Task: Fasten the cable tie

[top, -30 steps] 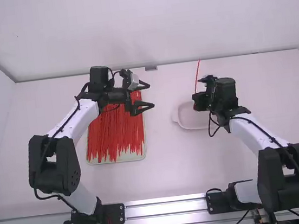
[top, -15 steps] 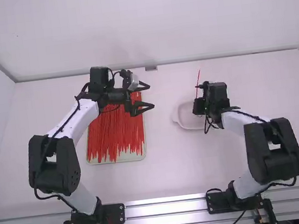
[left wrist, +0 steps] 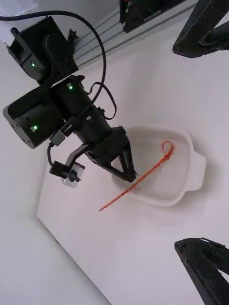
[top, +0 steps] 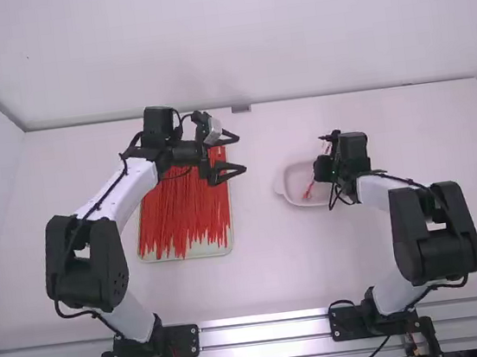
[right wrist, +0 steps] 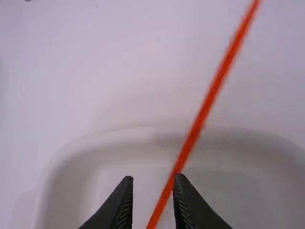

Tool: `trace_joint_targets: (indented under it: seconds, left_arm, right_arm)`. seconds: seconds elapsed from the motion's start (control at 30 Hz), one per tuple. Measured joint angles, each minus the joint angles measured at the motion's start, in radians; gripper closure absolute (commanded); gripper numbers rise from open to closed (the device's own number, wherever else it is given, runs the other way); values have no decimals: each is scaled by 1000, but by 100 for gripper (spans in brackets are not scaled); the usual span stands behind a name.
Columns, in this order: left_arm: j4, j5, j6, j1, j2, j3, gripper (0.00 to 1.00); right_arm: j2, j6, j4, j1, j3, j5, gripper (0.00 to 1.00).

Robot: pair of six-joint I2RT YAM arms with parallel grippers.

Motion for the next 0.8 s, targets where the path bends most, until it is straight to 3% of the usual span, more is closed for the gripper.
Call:
trace_joint_targets:
  seconds: [0.17, 0.27, 0.3, 0.33, 0.57, 0.8]
  left_arm:
    - [1, -14, -1, 0, 0, 0, 1]
    - [0, -15, -1, 0, 0, 0, 1]
    - [1, -15, -1, 0, 0, 0, 1]
    - [1, -14, -1, 0, 0, 0, 1]
    - [10, -9, -1, -1, 0, 0, 1]
    - [-27, 5, -1, -1, 0, 0, 1]
  right_arm:
    - [0, 1, 23, 6, 0, -28, 76]
    - [-9, 0, 8, 6, 0, -40, 68]
    - [-19, -1, -6, 6, 0, -42, 53]
    - [-29, -1, -19, 6, 0, -42, 1]
    - [-217, -19, -187, 14, 0, -12, 1]
    - [-412, -10, -384, 85, 0, 98, 1]
